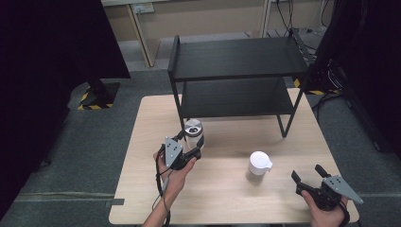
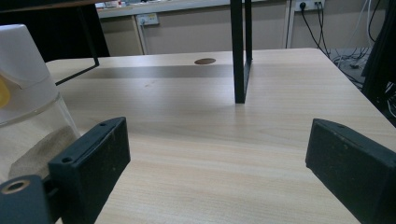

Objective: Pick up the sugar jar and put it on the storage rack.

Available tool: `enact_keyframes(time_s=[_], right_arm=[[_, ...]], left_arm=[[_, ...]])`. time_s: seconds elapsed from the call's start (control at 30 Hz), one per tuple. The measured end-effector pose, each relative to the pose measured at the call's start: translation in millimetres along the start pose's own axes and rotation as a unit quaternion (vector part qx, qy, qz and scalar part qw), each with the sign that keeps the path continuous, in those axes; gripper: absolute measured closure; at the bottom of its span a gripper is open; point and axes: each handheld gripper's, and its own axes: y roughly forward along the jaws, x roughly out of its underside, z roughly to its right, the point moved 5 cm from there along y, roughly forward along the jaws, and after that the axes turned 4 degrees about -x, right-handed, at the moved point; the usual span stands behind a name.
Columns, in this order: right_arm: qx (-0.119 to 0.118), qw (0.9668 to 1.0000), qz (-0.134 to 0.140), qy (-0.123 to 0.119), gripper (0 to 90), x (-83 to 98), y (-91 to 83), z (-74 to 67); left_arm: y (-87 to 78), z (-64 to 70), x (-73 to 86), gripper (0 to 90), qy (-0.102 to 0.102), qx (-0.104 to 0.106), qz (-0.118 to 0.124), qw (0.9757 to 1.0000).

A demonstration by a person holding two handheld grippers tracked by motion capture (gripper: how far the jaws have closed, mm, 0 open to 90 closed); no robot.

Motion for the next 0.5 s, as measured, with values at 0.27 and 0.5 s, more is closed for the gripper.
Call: enact_keyframes(time_s=[0.27,0.5], right_arm=[[0.0,1.0,0.001,0.002,6.7,0.2,-0.1,0.1],[0.0,1.0,0.002,0.002,6.7,0.3,-0.1,0.3]], left_arm=[[-0.1,5.4,-27.7,30.3,0.016,-0.013,0.03,0.9993],[3.2,8.1,-45.1,30.4,0.015,-0.018,0.043,0.9988]])
